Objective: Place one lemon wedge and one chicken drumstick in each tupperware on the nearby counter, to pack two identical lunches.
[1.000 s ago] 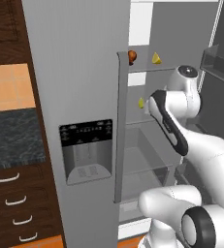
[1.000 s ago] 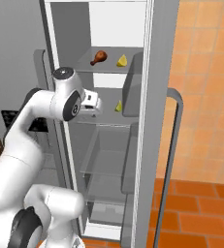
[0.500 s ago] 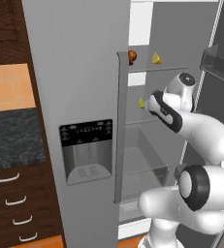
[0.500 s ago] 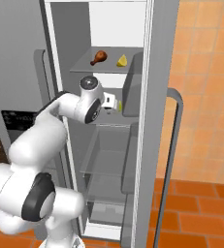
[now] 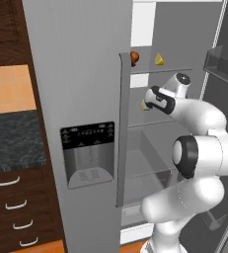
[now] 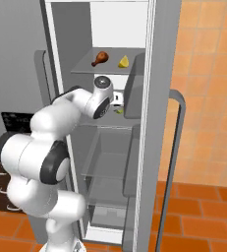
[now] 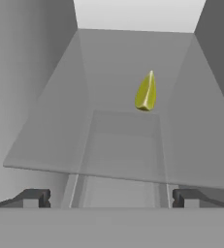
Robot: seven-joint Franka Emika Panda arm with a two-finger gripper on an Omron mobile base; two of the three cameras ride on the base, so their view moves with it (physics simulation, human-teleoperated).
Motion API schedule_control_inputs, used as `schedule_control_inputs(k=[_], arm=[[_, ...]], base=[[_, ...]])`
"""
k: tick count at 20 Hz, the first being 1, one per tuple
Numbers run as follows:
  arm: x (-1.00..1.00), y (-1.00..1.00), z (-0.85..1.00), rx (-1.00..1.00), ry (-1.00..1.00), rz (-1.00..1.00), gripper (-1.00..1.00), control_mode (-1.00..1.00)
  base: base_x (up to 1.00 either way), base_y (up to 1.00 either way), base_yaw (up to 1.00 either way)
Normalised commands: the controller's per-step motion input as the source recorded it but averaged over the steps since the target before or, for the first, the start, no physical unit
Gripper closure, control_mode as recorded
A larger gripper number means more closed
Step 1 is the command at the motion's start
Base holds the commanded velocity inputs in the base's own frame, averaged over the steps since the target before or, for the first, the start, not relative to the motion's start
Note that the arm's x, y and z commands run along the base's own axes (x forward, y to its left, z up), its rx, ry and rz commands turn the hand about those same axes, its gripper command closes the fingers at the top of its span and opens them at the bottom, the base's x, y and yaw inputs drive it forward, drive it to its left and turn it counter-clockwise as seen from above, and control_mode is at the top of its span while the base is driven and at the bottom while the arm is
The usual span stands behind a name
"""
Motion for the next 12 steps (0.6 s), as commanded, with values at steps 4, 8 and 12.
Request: schedule_control_inputs(k=[4, 8, 12], arm=[[0.33, 0.0, -0.21, 0.0, 0.0, 0.0, -1.0, -1.0], [0.45, 0.0, -0.2, 0.0, 0.0, 0.0, -1.0, -1.0], [0.55, 0.0, -0.01, 0.0, 0.0, -0.01, -1.0, -1.0]], base=[[0.0, 0.0, 0.0], [0.0, 0.0, 0.0], [0.0, 0.0, 0.0]])
